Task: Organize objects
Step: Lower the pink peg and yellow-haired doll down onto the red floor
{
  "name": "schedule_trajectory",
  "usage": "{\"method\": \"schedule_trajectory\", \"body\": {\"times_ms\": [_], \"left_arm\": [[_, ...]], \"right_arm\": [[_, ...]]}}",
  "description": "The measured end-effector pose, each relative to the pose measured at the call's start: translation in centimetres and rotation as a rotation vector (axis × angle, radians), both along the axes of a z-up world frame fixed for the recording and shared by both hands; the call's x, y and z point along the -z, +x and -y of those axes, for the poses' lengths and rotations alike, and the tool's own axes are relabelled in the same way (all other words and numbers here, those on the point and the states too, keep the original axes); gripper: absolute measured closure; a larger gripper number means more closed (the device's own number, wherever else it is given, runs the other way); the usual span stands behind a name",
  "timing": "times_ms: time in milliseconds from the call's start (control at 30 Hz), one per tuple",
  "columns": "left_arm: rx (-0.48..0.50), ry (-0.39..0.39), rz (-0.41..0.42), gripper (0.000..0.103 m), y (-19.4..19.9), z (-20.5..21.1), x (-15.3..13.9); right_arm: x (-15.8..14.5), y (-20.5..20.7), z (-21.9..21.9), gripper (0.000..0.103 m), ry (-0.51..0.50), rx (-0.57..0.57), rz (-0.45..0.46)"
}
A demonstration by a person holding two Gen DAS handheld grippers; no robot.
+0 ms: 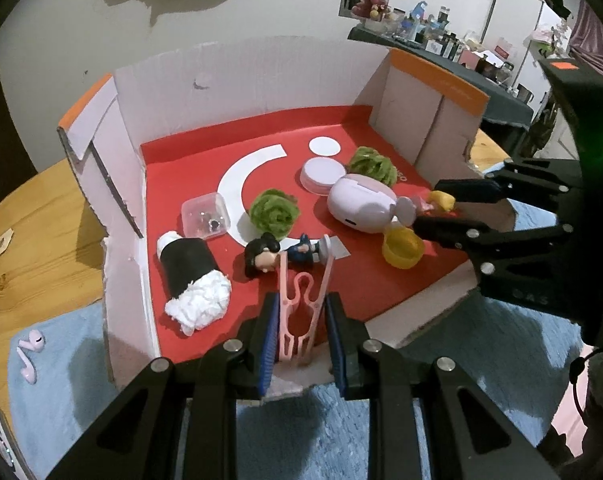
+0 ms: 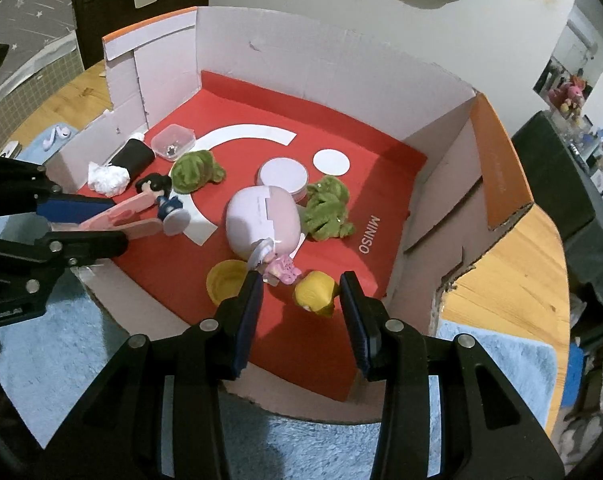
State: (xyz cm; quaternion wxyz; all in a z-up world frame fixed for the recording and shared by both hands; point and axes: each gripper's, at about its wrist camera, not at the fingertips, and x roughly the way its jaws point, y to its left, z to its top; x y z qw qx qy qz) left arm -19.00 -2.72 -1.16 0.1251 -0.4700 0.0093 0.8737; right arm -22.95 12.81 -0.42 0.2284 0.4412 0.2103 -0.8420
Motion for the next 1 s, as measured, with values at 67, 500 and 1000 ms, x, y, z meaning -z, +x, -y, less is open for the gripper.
{"method": "schedule_trajectory", "body": {"times_ms": [67,500,1000], "left_arm": [[-0.01,0.0,0.003,0.079,-0.2,0.0,0.2],[-0.048,0.013,0.001,0.079,-1.7,0.2,0.4],[-0.087,0.023,-0.005,0.079,-3.2,0.5,1.0]], "right_arm": [[0.0,0.0,0.0,0.065,-0.004,-0.007,0.016],[0.6,-1.0,1.0,0.065,-0.092,-0.052,0.135],[1.4,-2.8,2.1,0.065,-0.165,-0.007,0.153]]}}
